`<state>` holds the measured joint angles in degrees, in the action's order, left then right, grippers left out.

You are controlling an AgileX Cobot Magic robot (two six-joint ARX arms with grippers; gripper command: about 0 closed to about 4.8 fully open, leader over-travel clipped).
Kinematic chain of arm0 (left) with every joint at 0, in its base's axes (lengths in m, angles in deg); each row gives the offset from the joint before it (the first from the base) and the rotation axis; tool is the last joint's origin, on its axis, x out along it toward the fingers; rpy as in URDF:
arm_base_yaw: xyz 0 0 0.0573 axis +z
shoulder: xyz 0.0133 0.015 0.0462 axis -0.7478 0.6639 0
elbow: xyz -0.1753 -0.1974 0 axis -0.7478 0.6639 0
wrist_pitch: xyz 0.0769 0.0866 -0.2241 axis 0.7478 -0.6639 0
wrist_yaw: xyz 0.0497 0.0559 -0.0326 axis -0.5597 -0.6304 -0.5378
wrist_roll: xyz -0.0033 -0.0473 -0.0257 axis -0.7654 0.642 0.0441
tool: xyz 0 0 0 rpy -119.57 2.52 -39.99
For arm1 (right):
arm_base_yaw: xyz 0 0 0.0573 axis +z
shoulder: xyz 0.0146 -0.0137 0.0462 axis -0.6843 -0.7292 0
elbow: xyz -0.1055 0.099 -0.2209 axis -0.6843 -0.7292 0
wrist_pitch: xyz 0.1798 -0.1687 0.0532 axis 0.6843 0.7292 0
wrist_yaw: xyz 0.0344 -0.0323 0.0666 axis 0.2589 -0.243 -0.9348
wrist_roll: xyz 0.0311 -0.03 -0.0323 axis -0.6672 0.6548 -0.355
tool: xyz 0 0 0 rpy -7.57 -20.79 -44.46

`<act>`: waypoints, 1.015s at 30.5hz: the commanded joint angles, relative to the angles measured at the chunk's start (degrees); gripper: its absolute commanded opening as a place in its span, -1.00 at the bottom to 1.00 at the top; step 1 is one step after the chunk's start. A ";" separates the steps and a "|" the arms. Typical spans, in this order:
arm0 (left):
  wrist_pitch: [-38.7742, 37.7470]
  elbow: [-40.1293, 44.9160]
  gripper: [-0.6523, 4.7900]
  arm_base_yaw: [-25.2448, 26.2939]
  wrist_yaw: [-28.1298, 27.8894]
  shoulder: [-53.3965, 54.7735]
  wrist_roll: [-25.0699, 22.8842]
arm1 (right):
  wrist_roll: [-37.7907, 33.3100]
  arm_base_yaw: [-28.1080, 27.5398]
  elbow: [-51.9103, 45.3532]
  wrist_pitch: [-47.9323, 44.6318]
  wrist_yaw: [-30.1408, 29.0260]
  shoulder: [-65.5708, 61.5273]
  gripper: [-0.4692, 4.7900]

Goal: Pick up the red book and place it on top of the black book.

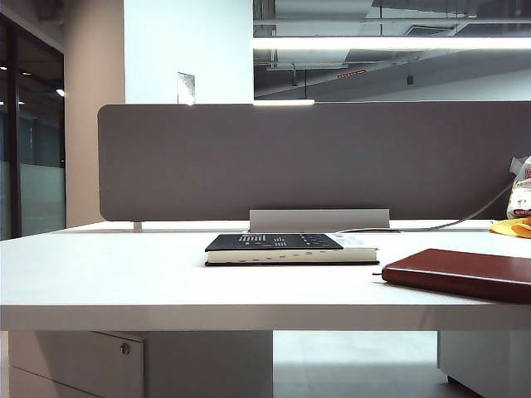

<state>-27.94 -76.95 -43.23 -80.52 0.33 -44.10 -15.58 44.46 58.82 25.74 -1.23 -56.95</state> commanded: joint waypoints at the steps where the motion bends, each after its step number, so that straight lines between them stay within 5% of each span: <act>1: -1.01 0.09 -0.66 0.02 2.43 0.20 -0.04 | -0.37 0.04 -0.17 1.09 -0.11 0.00 -0.34; 16: -0.72 0.09 -0.66 -0.07 6.36 0.22 -2.62 | -3.80 -0.02 -0.15 1.70 5.81 0.00 -0.35; 21: -0.68 0.09 -0.66 -0.48 6.43 0.22 -2.73 | -5.75 -0.02 -0.15 2.21 6.86 0.00 -0.52; 31: -0.70 0.09 -0.70 -8.87 2.29 0.22 -4.57 | -6.54 -0.15 -0.15 2.34 5.84 -0.70 -0.52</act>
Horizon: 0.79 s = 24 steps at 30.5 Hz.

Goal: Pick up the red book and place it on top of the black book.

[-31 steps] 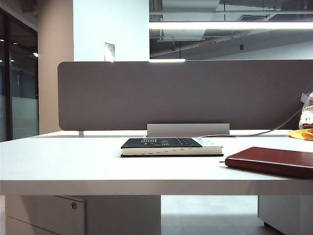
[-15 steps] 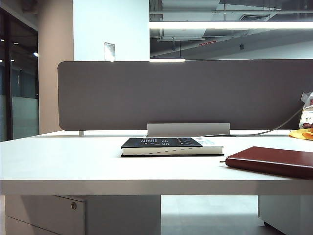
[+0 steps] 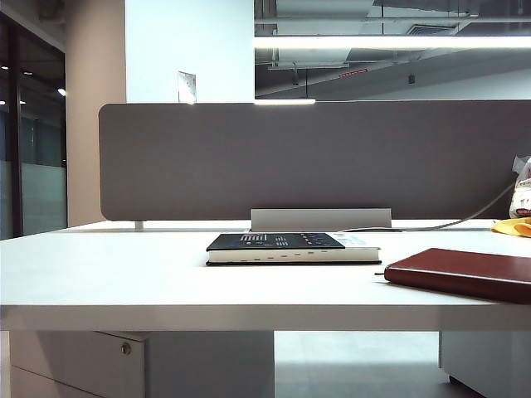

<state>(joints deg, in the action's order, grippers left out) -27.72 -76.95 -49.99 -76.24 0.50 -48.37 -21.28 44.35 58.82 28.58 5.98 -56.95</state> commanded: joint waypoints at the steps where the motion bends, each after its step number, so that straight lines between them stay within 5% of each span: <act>1: -0.87 0.09 -0.70 -3.17 -2.64 0.04 -0.31 | -1.79 -0.02 -0.15 -0.44 -1.77 -0.98 -0.52; 9: -1.09 0.09 -0.70 -9.57 -6.29 0.04 -0.28 | -8.85 0.02 -0.15 -0.50 -2.38 -9.09 -0.52; 24: -1.60 0.09 -0.70 -9.97 -6.21 0.04 -0.24 | -25.44 0.02 -0.15 -0.48 -2.21 -17.05 -0.57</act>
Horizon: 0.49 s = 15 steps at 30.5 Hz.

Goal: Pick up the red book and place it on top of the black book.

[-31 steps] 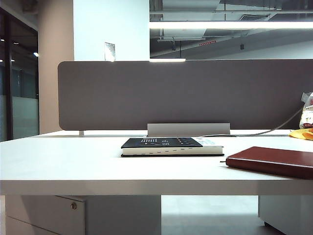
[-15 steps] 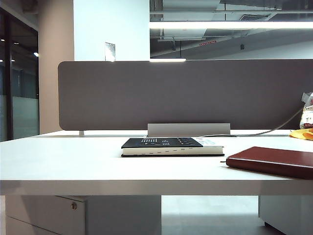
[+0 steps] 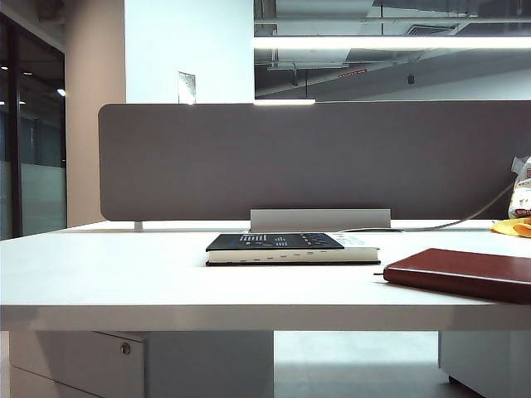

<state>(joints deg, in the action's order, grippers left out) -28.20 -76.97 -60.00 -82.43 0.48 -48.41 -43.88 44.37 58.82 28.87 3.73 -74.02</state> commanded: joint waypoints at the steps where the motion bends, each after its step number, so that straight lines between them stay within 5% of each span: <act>1: -1.11 0.11 -0.70 0.04 0.00 0.07 -0.20 | -3.50 0.00 -0.15 -0.70 0.02 0.02 -0.63; 15: -1.07 0.11 -0.70 0.04 0.17 0.04 0.20 | -25.75 0.07 -0.15 0.46 -4.79 -0.13 -0.76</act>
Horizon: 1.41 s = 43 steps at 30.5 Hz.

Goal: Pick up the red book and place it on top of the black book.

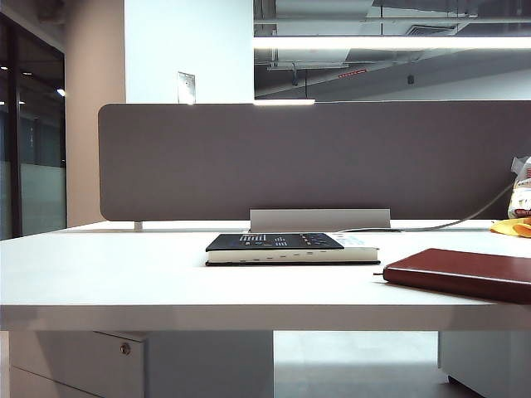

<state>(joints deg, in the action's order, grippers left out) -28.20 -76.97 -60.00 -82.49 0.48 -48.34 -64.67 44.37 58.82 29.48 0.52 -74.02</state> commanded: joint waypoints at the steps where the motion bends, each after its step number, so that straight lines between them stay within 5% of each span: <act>1: -1.07 0.11 -0.70 0.04 0.24 0.04 0.11 | -5.90 0.07 -0.15 -0.04 -2.08 -0.26 -0.76; 10: -1.05 0.11 -0.70 0.04 0.24 0.04 0.09 | -15.17 0.07 -0.15 -0.09 -6.80 -10.03 -0.75; 19: -1.05 0.11 -0.70 0.07 0.22 0.04 -0.28 | -15.47 0.07 -0.15 -1.36 -7.04 -14.36 -0.73; 22: -1.07 0.11 -0.70 0.07 0.22 0.04 -0.31 | -15.50 0.07 -0.15 -1.36 -7.45 -14.29 -0.25; 24: -1.07 0.11 -0.70 0.07 0.22 0.04 -0.31 | -15.52 0.07 -0.15 -1.31 -7.43 -14.29 -0.13; 43: -1.03 0.11 -0.70 0.07 0.85 0.04 -0.28 | -18.80 -0.02 -0.15 -4.37 -4.15 -14.64 0.00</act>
<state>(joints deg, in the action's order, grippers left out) -28.20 -76.97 -60.00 -82.05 0.48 -48.41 -83.14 44.39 58.82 26.16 -3.97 -88.53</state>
